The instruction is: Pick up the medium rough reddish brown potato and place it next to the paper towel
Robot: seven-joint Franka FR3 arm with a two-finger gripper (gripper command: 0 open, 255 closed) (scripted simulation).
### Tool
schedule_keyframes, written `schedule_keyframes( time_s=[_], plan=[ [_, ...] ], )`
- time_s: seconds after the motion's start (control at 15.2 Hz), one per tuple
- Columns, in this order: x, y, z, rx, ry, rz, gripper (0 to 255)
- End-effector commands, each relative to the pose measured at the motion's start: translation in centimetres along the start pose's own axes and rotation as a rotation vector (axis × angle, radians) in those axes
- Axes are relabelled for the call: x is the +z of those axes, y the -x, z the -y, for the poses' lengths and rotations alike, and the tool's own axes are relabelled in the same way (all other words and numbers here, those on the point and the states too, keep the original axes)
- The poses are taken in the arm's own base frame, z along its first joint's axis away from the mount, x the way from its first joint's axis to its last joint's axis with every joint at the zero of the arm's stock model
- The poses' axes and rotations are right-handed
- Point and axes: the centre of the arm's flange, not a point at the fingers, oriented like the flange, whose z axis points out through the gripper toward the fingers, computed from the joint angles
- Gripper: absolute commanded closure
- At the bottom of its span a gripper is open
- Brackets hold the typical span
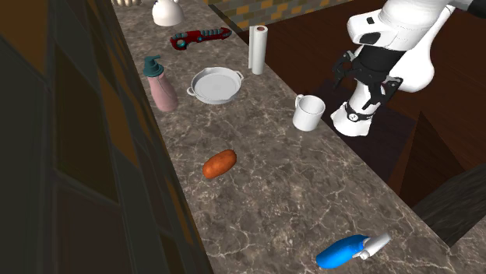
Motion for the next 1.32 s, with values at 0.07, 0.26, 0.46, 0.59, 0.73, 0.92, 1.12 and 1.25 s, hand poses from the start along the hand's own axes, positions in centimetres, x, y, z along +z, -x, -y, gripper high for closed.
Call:
schedule_keyframes(
  time_s=[0.07, 0.26, 0.46, 0.59, 0.73, 0.92, 1.12, 1.25],
  plan=[
    [0.7, -1.0, -0.4, 0.006, 0.001, -0.004, 0],
    [2.7, -4.0, -1.7, 0.025, 0.002, -0.015, 0],
    [4.7, -7.0, -3.0, 0.044, 0.004, -0.026, 0],
    [6.0, -8.9, -3.9, 0.057, 0.005, -0.034, 0],
    [7.2, -10.9, -4.9, 0.070, 0.006, -0.041, 0],
    [9.1, -13.9, -6.3, 0.089, 0.008, -0.053, 0],
    [11.0, -16.9, -7.9, 0.108, 0.010, -0.064, 0],
    [12.2, -18.8, -8.9, 0.120, 0.011, -0.071, 0]
  ],
)
